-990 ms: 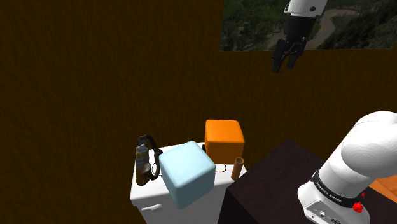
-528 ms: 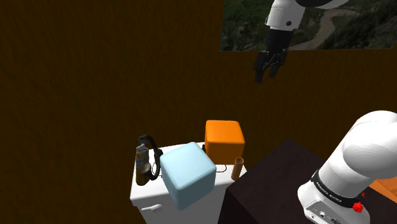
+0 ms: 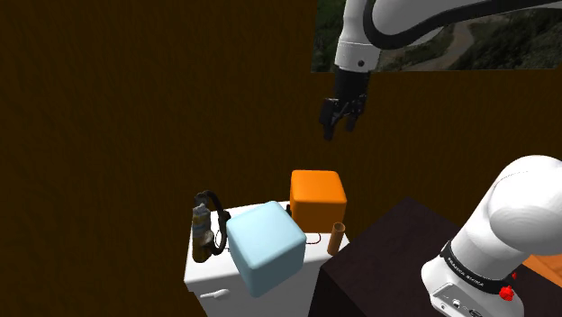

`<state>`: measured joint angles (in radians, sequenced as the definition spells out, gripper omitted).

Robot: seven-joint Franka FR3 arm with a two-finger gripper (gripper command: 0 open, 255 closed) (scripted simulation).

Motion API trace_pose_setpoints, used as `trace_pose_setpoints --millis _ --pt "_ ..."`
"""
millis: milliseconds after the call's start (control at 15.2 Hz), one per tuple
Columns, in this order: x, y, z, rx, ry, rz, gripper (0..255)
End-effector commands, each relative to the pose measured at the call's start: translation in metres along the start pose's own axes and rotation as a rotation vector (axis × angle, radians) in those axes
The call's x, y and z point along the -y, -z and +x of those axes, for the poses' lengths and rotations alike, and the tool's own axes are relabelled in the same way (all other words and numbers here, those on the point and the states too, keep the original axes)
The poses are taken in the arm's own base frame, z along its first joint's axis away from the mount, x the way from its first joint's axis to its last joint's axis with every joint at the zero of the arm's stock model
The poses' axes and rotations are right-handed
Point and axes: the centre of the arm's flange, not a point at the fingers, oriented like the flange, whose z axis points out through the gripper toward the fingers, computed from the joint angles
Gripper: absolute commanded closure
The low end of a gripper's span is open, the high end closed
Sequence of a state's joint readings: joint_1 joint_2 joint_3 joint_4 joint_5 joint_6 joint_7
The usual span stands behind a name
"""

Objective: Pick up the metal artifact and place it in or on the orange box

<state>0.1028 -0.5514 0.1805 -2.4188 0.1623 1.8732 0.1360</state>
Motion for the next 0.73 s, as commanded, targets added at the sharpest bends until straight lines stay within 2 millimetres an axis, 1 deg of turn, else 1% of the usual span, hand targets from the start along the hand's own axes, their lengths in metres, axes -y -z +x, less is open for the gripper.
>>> trace_pose_setpoints --millis 0,660 --pt "0.019 -0.018 0.008 0.003 0.014 0.005 0" --pt "0.114 -0.093 0.057 0.019 0.082 0.024 0"
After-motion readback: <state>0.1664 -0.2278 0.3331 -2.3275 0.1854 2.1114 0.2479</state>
